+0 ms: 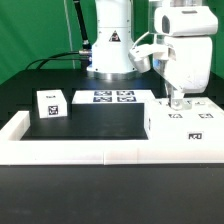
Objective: Assemble cabinet
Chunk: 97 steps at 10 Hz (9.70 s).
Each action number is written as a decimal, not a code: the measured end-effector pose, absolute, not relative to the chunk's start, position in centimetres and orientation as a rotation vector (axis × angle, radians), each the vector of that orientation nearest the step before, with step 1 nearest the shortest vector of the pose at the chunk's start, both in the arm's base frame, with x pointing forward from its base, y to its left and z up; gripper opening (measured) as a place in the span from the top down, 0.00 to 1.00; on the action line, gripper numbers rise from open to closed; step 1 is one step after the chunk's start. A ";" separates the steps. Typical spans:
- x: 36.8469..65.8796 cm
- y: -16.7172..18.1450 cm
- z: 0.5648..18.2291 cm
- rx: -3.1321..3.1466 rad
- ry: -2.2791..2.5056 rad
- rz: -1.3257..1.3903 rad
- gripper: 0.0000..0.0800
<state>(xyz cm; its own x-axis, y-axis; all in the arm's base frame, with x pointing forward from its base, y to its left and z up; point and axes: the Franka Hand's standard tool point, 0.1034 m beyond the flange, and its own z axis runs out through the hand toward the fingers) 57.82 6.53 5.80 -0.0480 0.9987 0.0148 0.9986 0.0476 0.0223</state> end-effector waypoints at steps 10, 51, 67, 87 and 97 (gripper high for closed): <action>57.9 4.9 7.7 2.192 2.196 0.080 0.31; 48.5 7.9 0.5 3.170 0.122 0.424 0.00; 49.6 7.6 0.3 3.153 0.228 0.439 1.00; 53.1 8.7 11.6 3.182 0.274 0.394 1.00; 54.2 9.4 12.6 3.198 0.238 0.381 1.00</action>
Offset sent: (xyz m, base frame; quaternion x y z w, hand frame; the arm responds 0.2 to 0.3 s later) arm 0.0072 0.0022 0.0008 -0.0013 0.0064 -0.0273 0.9996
